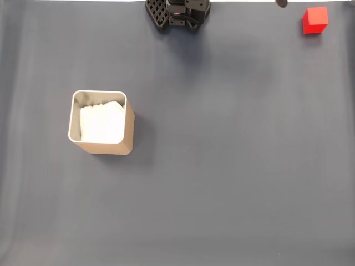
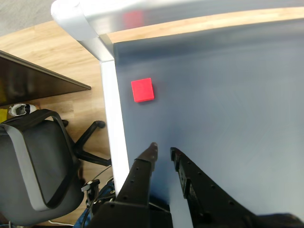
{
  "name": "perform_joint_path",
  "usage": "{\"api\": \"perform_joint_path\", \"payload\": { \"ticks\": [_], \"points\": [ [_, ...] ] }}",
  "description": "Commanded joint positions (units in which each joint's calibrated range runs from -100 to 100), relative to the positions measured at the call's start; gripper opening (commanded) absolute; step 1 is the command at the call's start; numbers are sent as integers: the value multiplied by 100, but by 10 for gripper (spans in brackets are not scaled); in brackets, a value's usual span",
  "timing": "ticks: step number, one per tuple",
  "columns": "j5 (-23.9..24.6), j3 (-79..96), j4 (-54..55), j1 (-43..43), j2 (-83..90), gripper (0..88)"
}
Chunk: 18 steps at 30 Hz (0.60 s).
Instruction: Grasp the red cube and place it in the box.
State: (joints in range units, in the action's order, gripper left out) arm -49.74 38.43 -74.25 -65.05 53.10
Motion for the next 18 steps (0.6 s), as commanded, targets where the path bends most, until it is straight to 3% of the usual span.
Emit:
{"api": "perform_joint_path", "payload": {
  "ticks": [1,18],
  "points": [
    [-190,-115,379,154,0,141],
    [-557,1143,2505,822,181,347]
  ]
}}
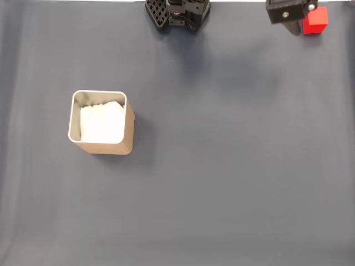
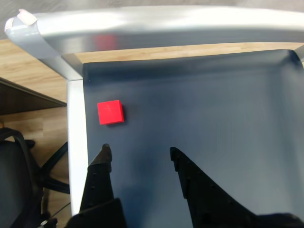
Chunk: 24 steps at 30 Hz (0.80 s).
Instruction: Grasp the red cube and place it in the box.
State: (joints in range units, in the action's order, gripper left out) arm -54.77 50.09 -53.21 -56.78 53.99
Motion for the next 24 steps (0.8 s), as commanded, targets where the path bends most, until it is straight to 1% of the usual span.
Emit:
{"api": "perform_joint_path", "payload": {
  "ticks": [1,15,24],
  "points": [
    [-54,23,491,-12,57,354],
    [78,196,1156,-566,-228,384],
    [117,634,1583,-694,-271,385]
  ]
}}
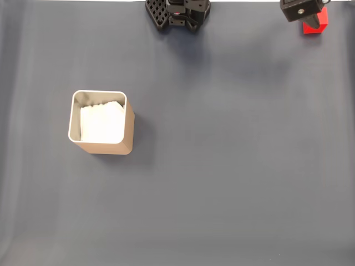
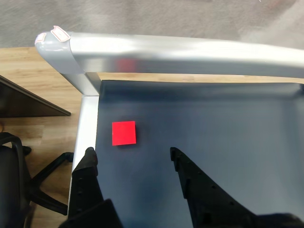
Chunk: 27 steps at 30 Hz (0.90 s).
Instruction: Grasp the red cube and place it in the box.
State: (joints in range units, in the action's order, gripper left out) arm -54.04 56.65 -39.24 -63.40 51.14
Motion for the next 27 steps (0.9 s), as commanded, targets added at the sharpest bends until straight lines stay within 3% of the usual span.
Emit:
{"api": "perform_joint_path", "payload": {
  "ticks": [1,27],
  "points": [
    [49,42,235,-32,14,385],
    [313,206,957,-160,-791,378]
  ]
}}
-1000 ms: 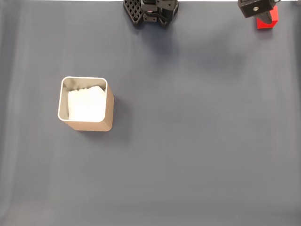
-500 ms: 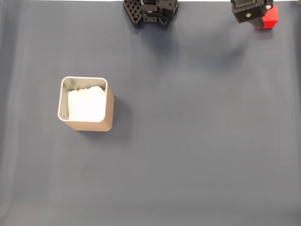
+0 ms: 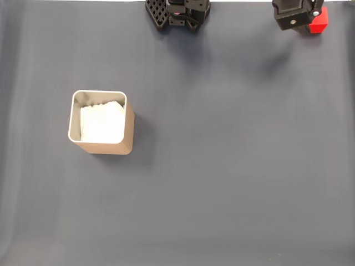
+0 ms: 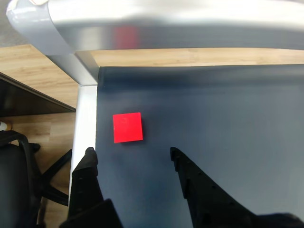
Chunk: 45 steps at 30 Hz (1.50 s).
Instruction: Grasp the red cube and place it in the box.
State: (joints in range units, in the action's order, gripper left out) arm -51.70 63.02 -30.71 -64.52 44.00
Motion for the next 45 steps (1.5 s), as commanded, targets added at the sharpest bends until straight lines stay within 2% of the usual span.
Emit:
{"api": "perform_joint_path", "payload": {
  "ticks": [1,19,31,45],
  "points": [
    [88,-477,87,-54,-129,378],
    [337,-1006,-536,-232,-770,367],
    [230,-1061,-471,-310,-1090,359],
    [-10,-1079,96,-161,-1410,357]
  ]
}}
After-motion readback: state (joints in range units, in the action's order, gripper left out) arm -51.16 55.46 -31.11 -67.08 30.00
